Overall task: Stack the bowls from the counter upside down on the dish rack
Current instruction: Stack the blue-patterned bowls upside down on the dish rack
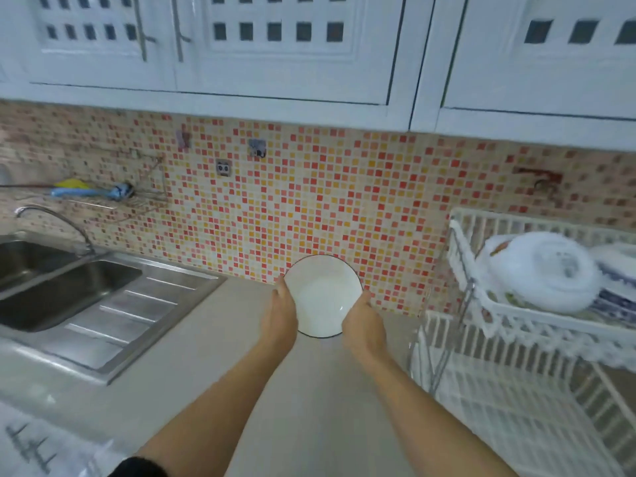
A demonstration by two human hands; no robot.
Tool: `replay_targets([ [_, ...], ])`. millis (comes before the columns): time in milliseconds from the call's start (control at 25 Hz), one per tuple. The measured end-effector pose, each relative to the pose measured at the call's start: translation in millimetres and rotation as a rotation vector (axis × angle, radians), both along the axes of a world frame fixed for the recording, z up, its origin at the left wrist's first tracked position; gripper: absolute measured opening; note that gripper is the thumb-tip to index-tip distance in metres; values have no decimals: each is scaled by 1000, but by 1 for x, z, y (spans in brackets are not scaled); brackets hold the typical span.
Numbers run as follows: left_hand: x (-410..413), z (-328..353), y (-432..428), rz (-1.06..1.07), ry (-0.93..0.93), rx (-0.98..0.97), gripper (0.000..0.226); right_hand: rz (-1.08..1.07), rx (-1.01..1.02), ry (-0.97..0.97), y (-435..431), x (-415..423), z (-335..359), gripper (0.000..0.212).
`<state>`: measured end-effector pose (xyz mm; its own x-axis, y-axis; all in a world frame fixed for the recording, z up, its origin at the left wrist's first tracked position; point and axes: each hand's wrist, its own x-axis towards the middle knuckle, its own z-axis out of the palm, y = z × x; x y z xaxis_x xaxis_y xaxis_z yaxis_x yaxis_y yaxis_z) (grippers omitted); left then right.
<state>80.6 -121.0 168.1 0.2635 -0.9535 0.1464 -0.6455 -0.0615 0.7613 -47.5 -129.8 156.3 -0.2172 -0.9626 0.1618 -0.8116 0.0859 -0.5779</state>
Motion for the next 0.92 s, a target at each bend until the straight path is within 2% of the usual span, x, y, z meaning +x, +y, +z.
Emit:
replay_targets([
  [80, -15, 41, 26, -2, 78, -207, 49, -5, -201, -105, 25, -13, 39, 45],
  [200, -35, 97, 47, 13, 67, -473, 54, 45, -504, -196, 54, -37, 101, 42],
  [320, -69, 145, 67, -62, 169, -714, 57, 110, -746, -280, 79, -67, 153, 41],
  [400, -102, 173, 82, -147, 289, -825, 55, 170, -764, -491, 93, -94, 180, 50],
  [480, -137, 192, 94, -243, 378, -866, 48, 214, -669, -868, 104, -130, 201, 64],
  [560, -181, 207, 104, -346, 444, -848, 38, 236, -581, -1055, 112, -187, 214, 102],
  [600, -204, 212, 107, -399, 485, -824, 34, 236, -584, -1069, 119, -217, 217, 109],
  [640, -227, 217, 109, -456, 531, -783, 32, 221, -618, -1037, 124, -247, 220, 103],
  [720, -274, 224, 112, -573, 594, -645, 36, 201, -724, -900, 132, -308, 220, 68],
  [760, -293, 226, 110, -623, 572, -575, 41, 228, -772, -824, 137, -333, 218, 48],
  [800, -309, 227, 108, -667, 512, -520, 47, 275, -797, -737, 140, -357, 215, 39],
  [840, -328, 227, 104, -718, 443, -473, 57, 322, -788, -650, 145, -384, 211, 44],
  [920, -358, 225, 92, -817, 321, -401, 82, 403, -752, -539, 147, -429, 202, 67],
])
